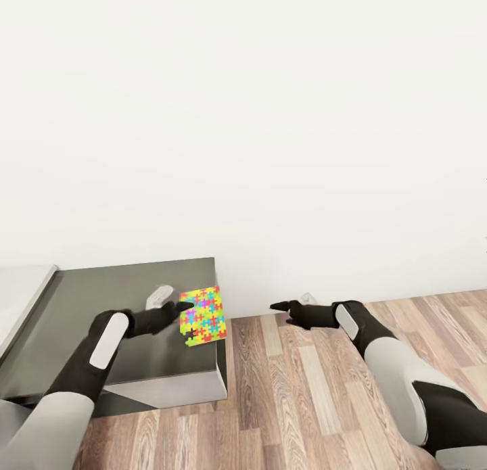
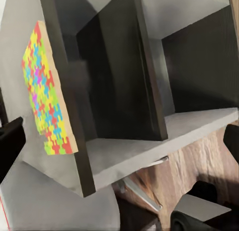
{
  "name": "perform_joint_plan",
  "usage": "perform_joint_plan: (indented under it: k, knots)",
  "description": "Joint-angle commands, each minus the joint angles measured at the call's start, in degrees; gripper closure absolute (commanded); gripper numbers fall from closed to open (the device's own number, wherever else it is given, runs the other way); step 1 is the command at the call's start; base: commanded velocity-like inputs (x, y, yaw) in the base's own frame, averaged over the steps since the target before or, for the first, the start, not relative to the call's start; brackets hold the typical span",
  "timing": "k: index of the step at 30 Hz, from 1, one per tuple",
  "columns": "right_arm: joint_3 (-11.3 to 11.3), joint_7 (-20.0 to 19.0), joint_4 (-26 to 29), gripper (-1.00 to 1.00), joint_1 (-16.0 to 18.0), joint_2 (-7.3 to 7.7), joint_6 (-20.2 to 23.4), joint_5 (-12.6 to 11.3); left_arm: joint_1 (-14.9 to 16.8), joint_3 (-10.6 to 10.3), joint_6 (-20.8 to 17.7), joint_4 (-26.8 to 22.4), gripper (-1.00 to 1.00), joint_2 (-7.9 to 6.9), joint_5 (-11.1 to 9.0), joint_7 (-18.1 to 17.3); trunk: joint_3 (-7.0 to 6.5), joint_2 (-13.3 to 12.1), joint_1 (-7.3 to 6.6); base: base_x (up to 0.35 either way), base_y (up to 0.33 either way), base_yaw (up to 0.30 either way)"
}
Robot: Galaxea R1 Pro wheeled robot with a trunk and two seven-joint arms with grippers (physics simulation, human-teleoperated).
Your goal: Put all the toys in the child's room - the three board games (two on the bed and one on the table), the two jigsaw puzzles on the table, and the tennis ball on the table - inside the toy box on the table in the child's room.
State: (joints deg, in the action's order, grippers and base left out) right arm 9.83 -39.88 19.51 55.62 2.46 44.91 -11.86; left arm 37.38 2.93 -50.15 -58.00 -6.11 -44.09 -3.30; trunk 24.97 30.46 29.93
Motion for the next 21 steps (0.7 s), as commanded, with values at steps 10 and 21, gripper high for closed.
perform_joint_plan:
  k: [10,21]
  knots:
    - [-0.02,-5.36,0.17,-1.0,0.28,-2.05,1.28,0.04,-7.39,3.18,-7.86,-23.71,-1.0,1.37,-5.31,10.93,0.07,0.07,0.03,0.0,0.0,0.0]
    - [-4.36,-16.94,0.69,-1.0,0.03,-2.36,1.18,2.0,-4.63,0.85,-9.85,-32.59,-1.0,6.2,-34.51,37.36,1.51,3.28,1.78,0.0,0.0,0.0]
